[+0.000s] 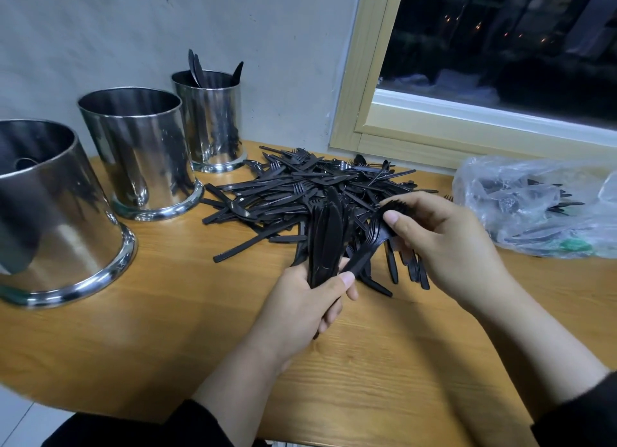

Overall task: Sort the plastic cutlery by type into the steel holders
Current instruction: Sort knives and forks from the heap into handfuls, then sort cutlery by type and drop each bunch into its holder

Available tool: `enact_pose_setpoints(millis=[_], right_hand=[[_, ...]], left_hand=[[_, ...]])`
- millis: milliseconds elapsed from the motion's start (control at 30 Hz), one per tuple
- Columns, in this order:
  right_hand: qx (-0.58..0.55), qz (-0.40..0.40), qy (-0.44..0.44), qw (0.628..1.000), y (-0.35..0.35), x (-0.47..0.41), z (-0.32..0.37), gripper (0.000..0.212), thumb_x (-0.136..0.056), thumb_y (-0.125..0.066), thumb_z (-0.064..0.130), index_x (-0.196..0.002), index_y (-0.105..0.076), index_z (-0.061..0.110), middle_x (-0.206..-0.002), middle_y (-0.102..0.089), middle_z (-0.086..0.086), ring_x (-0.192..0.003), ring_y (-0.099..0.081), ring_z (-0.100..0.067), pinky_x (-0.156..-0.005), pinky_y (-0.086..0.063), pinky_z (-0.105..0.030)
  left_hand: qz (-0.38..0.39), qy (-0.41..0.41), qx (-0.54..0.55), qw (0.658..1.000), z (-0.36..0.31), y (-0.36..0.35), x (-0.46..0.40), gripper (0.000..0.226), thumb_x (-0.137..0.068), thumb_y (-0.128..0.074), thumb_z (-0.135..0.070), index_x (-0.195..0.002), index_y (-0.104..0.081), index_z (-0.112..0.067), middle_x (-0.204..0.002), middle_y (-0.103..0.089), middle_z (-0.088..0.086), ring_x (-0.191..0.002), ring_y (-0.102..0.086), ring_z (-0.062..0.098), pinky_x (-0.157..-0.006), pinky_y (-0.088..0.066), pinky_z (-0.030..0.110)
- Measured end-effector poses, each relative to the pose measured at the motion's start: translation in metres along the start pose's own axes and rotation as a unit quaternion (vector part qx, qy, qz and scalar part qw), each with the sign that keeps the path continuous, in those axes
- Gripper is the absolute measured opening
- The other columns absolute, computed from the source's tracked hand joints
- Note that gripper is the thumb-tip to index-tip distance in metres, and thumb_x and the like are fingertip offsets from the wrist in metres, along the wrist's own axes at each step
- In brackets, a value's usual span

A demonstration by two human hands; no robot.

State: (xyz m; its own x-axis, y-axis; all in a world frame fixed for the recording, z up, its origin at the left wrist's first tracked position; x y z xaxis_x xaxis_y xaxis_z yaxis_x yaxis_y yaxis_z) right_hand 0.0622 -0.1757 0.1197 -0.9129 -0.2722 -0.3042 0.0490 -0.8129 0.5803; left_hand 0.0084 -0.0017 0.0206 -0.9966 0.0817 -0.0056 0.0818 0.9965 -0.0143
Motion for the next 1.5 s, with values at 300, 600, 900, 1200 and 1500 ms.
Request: enact_pose_setpoints(millis=[300,600,900,1200,1500], right_hand=[[0.032,-0.09,0.038,0.995,0.016,-0.027,0.056,0.027,-0.089,-0.067,0.058,-0.099,-0.071,0.033,-0.08,-0.073,0.005,-0.063,-0.068,-0.011,-0.047,-0.056,-0.035],[-0.106,-0.113,0.216,0.964,-0.078,-0.081,0.215,0.021,-0.093,-0.063,0.049,-0.094,-0.072,0.03,-0.083,-0.075,0.003,-0.078,-0.071,-0.024,-0.076,-0.057,-0.054],[-0.123,-0.037,0.224,0.966,-0.185,-0.127,0.262,0.021,-0.093,-0.069,0.027,-0.075,-0.067,0.036,-0.078,-0.074,0.003,-0.078,-0.071,-0.028,-0.077,-0.058,-0.05],[-0.071,-0.06,0.14,0.986,-0.198,-0.206,0.225,0.012,-0.094,-0.067,0.028,-0.084,-0.071,0.031,-0.082,-0.073,0.0,-0.076,-0.072,-0.021,-0.075,-0.061,-0.046],[0.117,0.042,0.108,0.986,-0.222,-0.231,0.223,0.057,-0.09,-0.065,0.056,-0.132,-0.064,0.017,-0.123,-0.068,-0.004,-0.113,-0.064,-0.025,-0.087,-0.046,-0.032]], left_hand=[[-0.144,-0.01,0.077,0.986,-0.03,0.038,0.018,0.021,-0.105,-0.052,-0.02,-0.101,-0.072,-0.023,-0.07,-0.068,0.003,-0.053,-0.048,0.018,-0.053,-0.042,0.028],[-0.375,-0.1,0.159,0.908,-0.098,0.17,0.086,0.019,-0.1,-0.061,-0.022,-0.084,-0.071,-0.02,-0.056,-0.039,-0.004,-0.045,-0.034,0.015,-0.045,-0.031,0.028],[-0.433,-0.123,0.138,0.882,-0.117,0.255,0.146,0.034,-0.097,-0.062,-0.022,-0.098,-0.055,0.012,-0.059,-0.032,0.004,-0.046,-0.029,0.017,-0.045,-0.027,0.03],[-0.364,-0.14,0.088,0.917,-0.164,0.28,0.105,0.029,-0.1,-0.061,-0.024,-0.107,-0.064,0.004,-0.061,-0.036,0.001,-0.049,-0.032,0.015,-0.046,-0.028,0.03],[-0.3,-0.084,0.071,0.948,-0.176,0.288,0.071,0.024,-0.101,-0.061,-0.025,-0.103,-0.068,-0.002,-0.058,-0.041,-0.001,-0.046,-0.034,0.013,-0.044,-0.029,0.026]])
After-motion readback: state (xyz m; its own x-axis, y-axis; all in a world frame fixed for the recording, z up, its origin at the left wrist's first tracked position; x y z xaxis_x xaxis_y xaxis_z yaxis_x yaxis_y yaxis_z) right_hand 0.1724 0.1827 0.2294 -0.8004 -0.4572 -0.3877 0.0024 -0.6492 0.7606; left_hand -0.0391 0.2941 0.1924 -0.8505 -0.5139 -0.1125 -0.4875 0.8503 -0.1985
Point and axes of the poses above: each hand's wrist, its own x-axis away from the middle knuckle, its own y-axis out of the back of the hand, z = x × y, the point moved 3 cm from there along -x, towards the middle knuckle
